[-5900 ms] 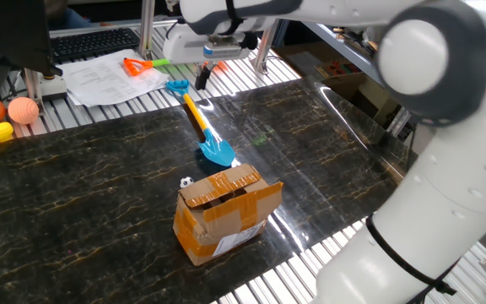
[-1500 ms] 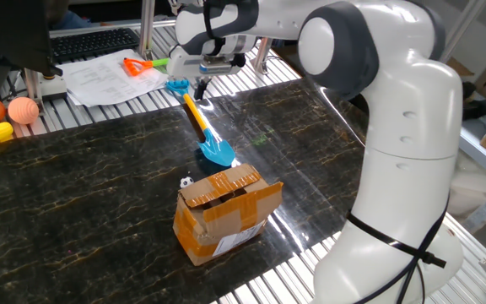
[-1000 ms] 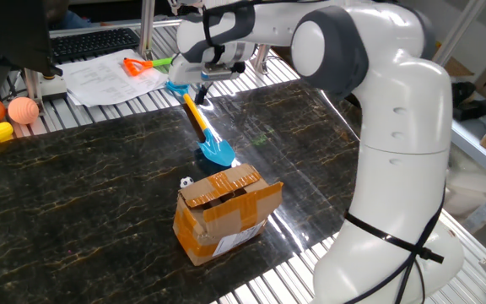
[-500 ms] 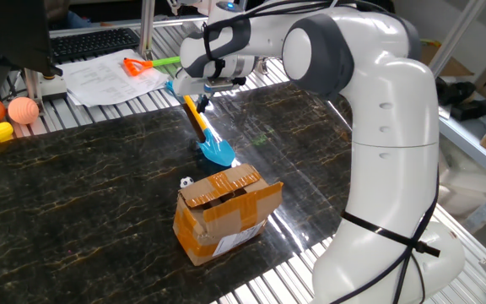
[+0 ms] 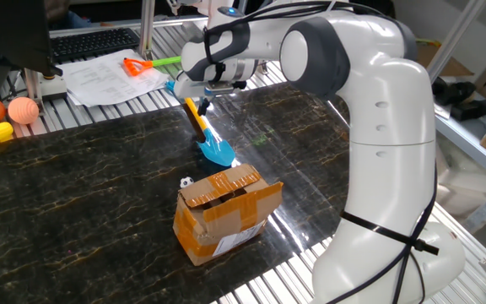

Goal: Use a shovel to scoop up an object

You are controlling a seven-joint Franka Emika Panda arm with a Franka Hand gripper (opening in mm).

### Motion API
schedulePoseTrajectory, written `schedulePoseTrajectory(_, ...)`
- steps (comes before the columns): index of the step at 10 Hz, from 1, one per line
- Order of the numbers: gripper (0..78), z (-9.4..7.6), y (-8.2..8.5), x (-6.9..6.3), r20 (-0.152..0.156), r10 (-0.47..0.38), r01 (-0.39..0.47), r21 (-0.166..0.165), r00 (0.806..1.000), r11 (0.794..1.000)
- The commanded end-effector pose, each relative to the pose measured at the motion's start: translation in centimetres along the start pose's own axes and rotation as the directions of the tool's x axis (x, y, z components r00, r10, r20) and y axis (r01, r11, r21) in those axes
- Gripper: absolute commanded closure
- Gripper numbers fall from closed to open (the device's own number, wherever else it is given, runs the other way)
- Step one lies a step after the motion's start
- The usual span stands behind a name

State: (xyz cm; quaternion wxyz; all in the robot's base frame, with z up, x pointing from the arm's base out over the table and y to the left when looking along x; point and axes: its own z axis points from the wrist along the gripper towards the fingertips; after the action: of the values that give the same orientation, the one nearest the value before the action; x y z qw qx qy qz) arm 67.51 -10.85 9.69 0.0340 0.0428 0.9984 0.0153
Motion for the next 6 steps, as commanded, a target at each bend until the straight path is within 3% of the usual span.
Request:
schedulePoseTrajectory(1, 77.6, -0.2, -0.1, -0.5, 0.003, 0.017, -0.017, -0.005, 1.000, 1.000)
schedulePoseTrajectory(6, 77.6, -0.5, -0.4, -2.2, -0.003, 0.033, -0.033, -0.004, 0.999, 0.999)
